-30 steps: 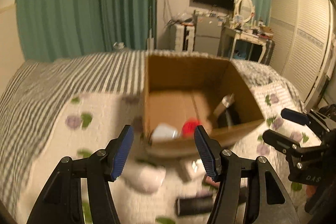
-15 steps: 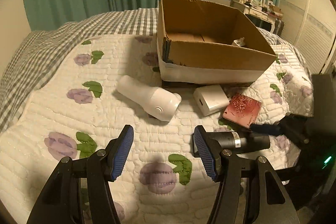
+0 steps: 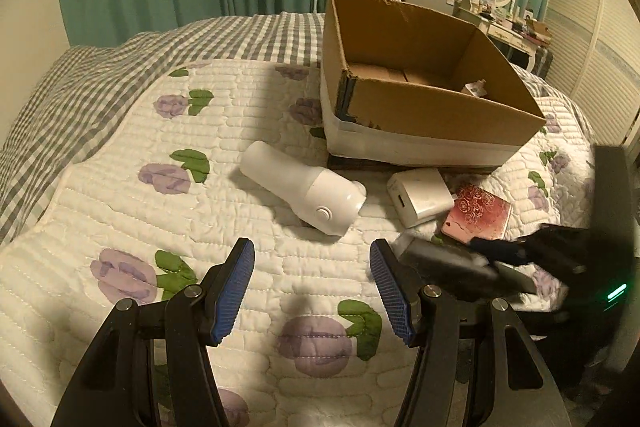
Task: Organize rigid objects
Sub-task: 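Grasp the black remote with the right tool while the left grasps the white cylindrical device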
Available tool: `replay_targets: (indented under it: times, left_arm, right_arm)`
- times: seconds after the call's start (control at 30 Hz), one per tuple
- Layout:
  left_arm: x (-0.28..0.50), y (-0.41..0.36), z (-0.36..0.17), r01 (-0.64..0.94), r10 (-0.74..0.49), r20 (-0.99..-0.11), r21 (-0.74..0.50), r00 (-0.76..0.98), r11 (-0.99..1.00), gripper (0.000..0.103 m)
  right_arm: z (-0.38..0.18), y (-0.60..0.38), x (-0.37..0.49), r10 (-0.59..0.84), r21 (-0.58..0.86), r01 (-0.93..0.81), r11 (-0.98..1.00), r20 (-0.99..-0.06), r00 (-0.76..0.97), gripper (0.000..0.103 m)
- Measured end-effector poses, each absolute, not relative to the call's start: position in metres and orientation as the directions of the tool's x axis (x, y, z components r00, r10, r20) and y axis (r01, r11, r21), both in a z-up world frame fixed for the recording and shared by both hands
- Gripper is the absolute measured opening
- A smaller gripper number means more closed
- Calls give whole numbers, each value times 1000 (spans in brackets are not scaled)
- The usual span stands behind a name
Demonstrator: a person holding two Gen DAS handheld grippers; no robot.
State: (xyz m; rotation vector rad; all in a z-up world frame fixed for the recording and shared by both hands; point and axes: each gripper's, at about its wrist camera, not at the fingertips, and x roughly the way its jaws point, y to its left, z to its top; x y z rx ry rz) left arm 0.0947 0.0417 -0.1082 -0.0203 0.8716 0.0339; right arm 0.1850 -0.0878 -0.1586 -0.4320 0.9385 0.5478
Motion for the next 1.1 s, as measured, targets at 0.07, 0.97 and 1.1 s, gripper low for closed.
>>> replay_targets:
  times: [0.07, 0.97, 1.1]
  left_arm:
    - [96, 42, -108, -47, 30, -765, 0, 643, 999, 63]
    - [187, 48, -152, -198, -63, -824, -208, 563, 958, 58]
    - [178, 43, -147, -152, -83, -812, -208, 578, 966, 56]
  right_arm:
    - [-144, -98, 185, 286, -60, -578, 814, -825, 488, 31]
    - [-123, -120, 224, 328, 60, -483, 874, -806, 493, 19]
    - [-123, -119, 222, 325, 57, -478, 876, -802, 501, 19]
